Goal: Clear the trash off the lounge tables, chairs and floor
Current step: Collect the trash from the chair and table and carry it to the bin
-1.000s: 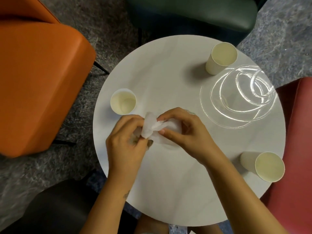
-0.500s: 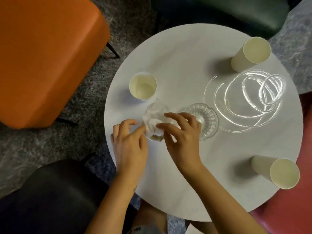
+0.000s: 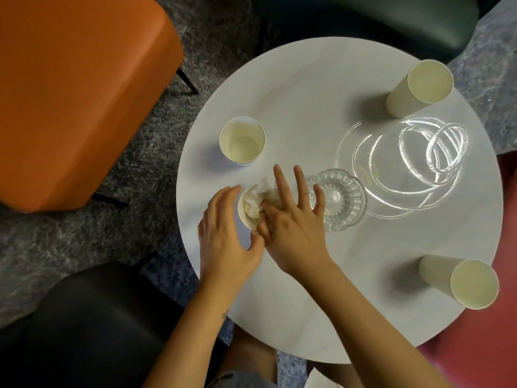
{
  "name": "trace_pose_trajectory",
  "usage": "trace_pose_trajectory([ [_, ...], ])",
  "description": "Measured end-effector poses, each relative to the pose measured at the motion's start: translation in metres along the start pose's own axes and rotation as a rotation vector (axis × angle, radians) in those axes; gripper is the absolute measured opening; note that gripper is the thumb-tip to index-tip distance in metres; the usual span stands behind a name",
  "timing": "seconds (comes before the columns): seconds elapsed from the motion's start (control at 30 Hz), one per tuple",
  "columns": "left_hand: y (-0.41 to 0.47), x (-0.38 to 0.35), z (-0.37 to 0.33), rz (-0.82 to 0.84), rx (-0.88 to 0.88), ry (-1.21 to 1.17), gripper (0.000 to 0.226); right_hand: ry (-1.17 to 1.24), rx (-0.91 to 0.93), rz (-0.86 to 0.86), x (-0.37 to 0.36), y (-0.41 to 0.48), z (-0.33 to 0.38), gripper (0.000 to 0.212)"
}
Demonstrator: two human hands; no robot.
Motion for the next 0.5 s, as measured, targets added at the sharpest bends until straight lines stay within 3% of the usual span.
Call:
trace_pose_trajectory([
  [0.1, 0.003, -0.015, 0.010, 0.150, 0.005, 0.010, 0.091, 0.042, 0.030, 0.042, 0.001, 0.003, -0.003, 0.039],
  [0.17, 0.006, -0.021, 0.010, 0.185, -0.024, 0.021, 0.094, 0.136, 0.029, -0.019, 0.011, 0.003, -0.003, 0.031],
  [0.33, 0.013, -0.028, 0.008, 0.131, 0.003, -0.007, 0.078, 0.327, 0.042, -0.349, 0.042, -0.007, -0.002, 0.011],
  [0.4, 0.014, -0.029, 0.009, 0.124, 0.044, -0.019, 0.072, 0.356, 0.075, -0.360, 0.043, -0.011, 0.002, 0.014],
  [0.5, 0.015, -0.030, 0.009, 0.119, 0.059, -0.014, 0.062, 0.296, 0.119, -0.237, 0.030, -0.016, 0.011, 0.019],
])
Point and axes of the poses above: each hand's wrist, its own y-axis towards the middle knuckle, its own x-axis out of the back of the hand, z = x × y, the point moved 8 cm from there along y, towards the middle knuckle, and after that the axes turned 14 degrees about -z, right-handed, at the moved point
